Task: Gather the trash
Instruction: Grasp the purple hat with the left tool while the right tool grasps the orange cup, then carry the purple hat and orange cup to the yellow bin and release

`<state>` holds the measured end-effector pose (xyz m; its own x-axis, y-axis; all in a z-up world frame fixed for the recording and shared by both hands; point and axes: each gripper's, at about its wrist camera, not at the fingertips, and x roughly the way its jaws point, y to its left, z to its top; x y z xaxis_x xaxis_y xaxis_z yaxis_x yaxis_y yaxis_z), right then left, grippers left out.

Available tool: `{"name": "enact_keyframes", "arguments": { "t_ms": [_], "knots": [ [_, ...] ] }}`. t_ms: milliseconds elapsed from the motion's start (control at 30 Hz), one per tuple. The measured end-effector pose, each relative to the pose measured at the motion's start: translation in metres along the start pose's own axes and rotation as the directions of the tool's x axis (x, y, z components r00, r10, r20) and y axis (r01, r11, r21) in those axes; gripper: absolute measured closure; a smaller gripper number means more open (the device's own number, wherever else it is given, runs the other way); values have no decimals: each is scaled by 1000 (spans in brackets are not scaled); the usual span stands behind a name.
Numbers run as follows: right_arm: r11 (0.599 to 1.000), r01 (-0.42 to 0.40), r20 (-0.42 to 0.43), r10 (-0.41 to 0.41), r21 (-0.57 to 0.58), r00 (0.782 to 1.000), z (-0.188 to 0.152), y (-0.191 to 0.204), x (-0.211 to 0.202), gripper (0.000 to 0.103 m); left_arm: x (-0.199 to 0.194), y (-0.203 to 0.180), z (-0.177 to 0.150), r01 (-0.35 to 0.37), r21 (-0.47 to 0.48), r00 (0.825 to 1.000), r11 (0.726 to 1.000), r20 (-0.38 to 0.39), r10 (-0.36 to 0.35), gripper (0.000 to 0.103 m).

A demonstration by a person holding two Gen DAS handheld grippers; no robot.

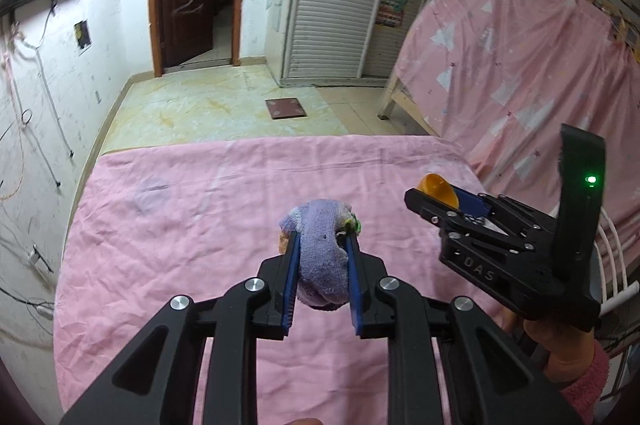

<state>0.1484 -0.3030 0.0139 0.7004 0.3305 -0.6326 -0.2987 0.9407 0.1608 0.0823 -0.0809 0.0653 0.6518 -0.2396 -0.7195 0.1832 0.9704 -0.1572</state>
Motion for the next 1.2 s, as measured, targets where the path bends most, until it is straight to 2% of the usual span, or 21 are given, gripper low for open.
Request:
{"name": "enact_keyframes", "arguments": {
  "t_ms": [367, 567, 867, 1000, 1200],
  "knots": [
    [983, 61, 115, -81, 173, 990, -43, -90, -79, 63, 6, -86, -8, 59, 128, 998, 990, -24, -57, 89],
    [953, 133, 134, -175, 274, 975, -73, -147, -117, 63, 8, -141, -11, 107, 208, 994, 972, -34, -102, 89],
    [912, 199, 127, -259, 358, 958, -108, -204, -143, 63, 25, -210, -21, 166, 283, 985, 945, -84, -148, 89],
    [896, 194, 131, -265, 400, 955, -121, -226, -152, 63, 35, -238, -25, 219, 299, 975, 929, -114, -193, 89],
    [874, 189, 140, -278, 448, 950, -134, -251, -168, 62, 57, -284, -26, 334, 272, 939, 902, -180, -293, 89]
  ]
}}
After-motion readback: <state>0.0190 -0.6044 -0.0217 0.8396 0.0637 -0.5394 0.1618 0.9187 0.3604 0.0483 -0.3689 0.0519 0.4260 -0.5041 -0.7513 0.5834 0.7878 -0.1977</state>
